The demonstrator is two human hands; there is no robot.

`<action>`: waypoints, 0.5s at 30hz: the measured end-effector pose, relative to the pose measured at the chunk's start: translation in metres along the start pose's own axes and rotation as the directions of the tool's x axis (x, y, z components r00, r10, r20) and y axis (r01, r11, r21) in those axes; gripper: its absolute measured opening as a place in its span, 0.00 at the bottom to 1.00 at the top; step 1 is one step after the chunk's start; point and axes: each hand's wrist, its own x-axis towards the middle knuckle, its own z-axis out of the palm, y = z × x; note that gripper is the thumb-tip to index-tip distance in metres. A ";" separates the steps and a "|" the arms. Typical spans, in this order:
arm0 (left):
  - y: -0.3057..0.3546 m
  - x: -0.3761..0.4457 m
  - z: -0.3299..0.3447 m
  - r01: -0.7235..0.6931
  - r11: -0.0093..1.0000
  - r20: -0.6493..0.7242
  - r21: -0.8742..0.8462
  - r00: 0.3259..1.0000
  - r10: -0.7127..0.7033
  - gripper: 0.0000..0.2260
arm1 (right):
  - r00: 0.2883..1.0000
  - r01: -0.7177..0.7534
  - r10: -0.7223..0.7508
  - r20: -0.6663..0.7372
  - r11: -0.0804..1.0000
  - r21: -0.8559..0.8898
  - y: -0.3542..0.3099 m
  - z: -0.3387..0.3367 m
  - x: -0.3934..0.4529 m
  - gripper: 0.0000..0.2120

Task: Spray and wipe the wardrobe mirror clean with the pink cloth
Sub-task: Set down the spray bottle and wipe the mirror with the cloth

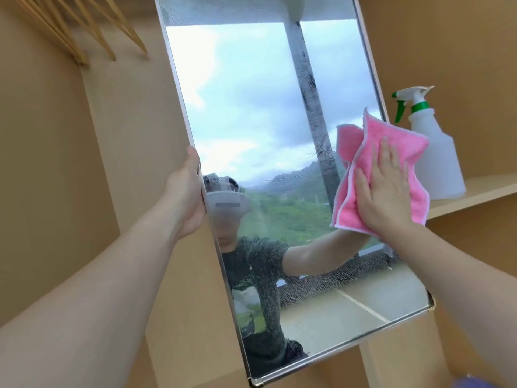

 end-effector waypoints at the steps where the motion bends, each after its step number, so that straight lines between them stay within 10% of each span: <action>1: -0.001 -0.001 0.001 0.002 1.000 -0.006 0.001 1.000 -0.002 0.29 | 1.000 -0.005 0.005 0.002 1.000 0.012 -0.005 0.003 -0.004 0.29; 15: -0.002 -0.013 0.013 -0.034 0.998 -0.042 0.050 0.998 0.036 0.18 | 0.830 0.524 -0.503 0.241 0.851 -0.026 -0.174 0.052 -0.109 0.27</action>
